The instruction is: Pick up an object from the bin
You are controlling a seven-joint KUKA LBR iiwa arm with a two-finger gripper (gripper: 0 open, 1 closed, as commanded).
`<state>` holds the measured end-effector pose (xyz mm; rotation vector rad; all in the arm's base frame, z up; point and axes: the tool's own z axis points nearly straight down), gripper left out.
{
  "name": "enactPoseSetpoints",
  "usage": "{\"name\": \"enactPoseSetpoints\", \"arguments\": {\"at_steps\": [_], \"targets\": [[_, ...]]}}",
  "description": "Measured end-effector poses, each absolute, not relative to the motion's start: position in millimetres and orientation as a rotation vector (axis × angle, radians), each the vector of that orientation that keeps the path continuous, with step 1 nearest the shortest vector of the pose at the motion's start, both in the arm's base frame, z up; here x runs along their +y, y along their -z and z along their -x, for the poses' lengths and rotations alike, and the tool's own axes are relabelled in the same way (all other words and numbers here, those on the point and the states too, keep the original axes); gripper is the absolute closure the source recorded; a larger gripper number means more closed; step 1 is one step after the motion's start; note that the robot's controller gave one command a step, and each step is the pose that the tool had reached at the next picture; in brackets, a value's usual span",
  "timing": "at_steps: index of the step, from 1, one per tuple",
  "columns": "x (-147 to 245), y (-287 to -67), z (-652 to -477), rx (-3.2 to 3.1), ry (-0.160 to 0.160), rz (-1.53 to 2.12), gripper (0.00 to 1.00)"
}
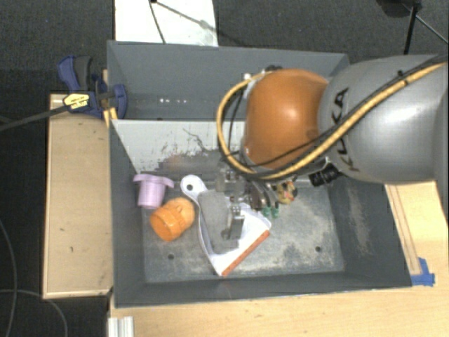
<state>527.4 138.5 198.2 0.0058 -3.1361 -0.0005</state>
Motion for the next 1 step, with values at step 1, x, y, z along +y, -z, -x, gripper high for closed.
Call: {"name": "enactPoseSetpoints", "arguments": {"at_steps": [1], "targets": [[137.7, -202.6, -529.3, -3.144, 0.002, 0.001, 0.00]]}}
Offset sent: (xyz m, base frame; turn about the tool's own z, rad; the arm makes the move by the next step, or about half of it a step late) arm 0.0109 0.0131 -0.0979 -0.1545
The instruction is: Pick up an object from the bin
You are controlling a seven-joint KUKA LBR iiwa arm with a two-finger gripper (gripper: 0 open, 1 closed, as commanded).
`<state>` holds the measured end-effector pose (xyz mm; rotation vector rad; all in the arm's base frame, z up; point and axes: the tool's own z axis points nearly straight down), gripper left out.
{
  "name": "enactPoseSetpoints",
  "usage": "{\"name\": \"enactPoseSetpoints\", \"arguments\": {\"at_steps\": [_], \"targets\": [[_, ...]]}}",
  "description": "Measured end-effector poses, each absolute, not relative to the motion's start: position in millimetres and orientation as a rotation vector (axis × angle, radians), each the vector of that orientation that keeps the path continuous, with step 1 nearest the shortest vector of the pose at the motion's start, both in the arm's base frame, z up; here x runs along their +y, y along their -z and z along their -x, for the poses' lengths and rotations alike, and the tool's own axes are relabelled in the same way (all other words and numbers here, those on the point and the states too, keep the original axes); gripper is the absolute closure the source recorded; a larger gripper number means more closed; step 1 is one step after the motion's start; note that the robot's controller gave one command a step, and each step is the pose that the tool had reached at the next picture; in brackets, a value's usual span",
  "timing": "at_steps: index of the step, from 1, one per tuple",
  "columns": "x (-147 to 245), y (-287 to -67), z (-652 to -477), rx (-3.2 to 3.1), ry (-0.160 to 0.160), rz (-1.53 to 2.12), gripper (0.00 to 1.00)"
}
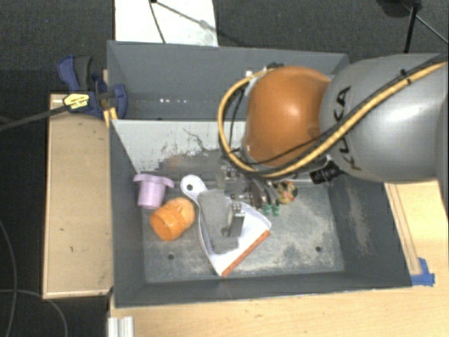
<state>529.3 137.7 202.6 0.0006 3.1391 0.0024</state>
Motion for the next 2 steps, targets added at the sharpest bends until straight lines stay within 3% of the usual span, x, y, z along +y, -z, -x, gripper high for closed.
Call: {"name": "enactPoseSetpoints", "arguments": {"at_steps": [1, 2], "targets": [[143.9, -160.1, -535.2, 3.131, -0.003, 0.109, 0.00], [157.2, -107.5, -506.2, 3.138, -0.002, 0.038, 0.00]]}}
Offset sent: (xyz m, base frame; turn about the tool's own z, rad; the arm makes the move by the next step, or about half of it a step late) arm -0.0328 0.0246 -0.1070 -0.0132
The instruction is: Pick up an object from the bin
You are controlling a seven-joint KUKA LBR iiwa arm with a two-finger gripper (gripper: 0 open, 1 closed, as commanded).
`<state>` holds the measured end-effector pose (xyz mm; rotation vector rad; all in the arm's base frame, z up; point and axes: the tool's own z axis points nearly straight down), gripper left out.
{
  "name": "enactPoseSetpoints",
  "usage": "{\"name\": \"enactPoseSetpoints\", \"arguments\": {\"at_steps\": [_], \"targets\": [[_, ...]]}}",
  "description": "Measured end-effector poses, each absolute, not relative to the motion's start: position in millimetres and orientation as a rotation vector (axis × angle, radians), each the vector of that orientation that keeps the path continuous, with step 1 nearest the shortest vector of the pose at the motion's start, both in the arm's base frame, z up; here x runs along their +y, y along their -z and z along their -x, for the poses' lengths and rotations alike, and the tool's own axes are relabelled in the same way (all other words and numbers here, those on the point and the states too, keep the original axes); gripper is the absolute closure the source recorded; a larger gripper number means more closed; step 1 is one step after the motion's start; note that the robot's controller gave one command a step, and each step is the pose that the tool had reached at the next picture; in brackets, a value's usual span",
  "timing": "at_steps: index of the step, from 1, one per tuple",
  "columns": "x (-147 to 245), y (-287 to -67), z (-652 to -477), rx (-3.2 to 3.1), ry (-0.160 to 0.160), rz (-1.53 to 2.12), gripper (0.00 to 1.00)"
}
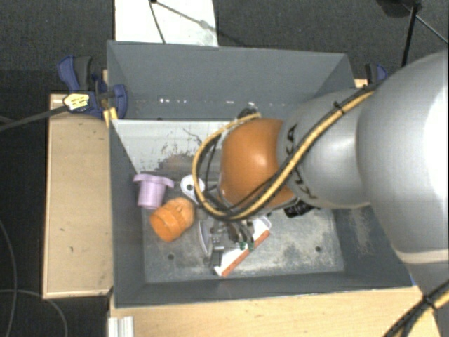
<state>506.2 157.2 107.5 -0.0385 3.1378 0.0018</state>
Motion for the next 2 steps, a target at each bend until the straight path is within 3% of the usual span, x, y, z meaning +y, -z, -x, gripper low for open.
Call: {"name": "enactPoseSetpoints", "arguments": {"at_steps": [1, 2], "targets": [[168.7, -91.9, -540.5, 3.144, -0.001, 0.008, 0.00], [197.5, -91.3, -553.2, 3.128, -0.001, 0.107, 0.00]]}}
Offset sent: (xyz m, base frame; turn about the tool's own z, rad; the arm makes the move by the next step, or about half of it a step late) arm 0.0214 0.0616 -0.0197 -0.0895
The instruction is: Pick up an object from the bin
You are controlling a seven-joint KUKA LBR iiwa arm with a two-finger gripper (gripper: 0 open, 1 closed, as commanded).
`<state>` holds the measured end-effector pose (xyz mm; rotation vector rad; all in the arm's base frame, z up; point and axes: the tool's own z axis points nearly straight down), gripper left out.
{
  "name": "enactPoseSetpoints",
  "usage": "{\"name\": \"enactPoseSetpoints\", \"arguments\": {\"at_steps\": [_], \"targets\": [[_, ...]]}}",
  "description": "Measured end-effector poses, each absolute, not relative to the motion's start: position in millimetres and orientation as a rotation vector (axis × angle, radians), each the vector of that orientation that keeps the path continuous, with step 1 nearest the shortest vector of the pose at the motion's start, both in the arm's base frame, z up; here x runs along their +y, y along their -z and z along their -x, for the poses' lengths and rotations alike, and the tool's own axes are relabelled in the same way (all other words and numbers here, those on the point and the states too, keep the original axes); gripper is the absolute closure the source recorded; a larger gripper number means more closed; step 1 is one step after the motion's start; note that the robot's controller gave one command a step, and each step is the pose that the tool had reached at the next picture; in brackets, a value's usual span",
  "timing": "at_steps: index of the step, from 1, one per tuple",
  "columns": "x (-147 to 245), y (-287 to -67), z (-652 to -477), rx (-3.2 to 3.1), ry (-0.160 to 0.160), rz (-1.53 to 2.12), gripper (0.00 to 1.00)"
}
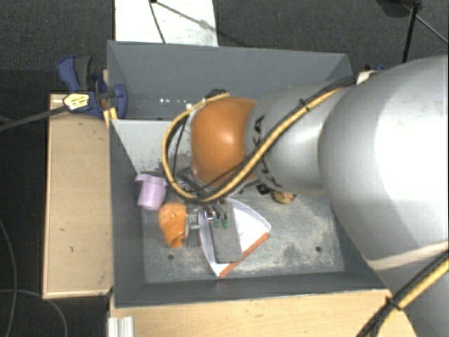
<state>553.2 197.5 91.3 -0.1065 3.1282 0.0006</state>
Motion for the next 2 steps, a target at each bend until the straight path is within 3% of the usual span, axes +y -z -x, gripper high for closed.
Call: {"name": "enactPoseSetpoints", "arguments": {"at_steps": [1, 2], "targets": [[218.1, -74.6, -542.5, 3.072, 0.000, 0.667, 1.00], [218.1, -74.6, -542.6, 3.073, 0.000, 0.663, 1.00]]}}
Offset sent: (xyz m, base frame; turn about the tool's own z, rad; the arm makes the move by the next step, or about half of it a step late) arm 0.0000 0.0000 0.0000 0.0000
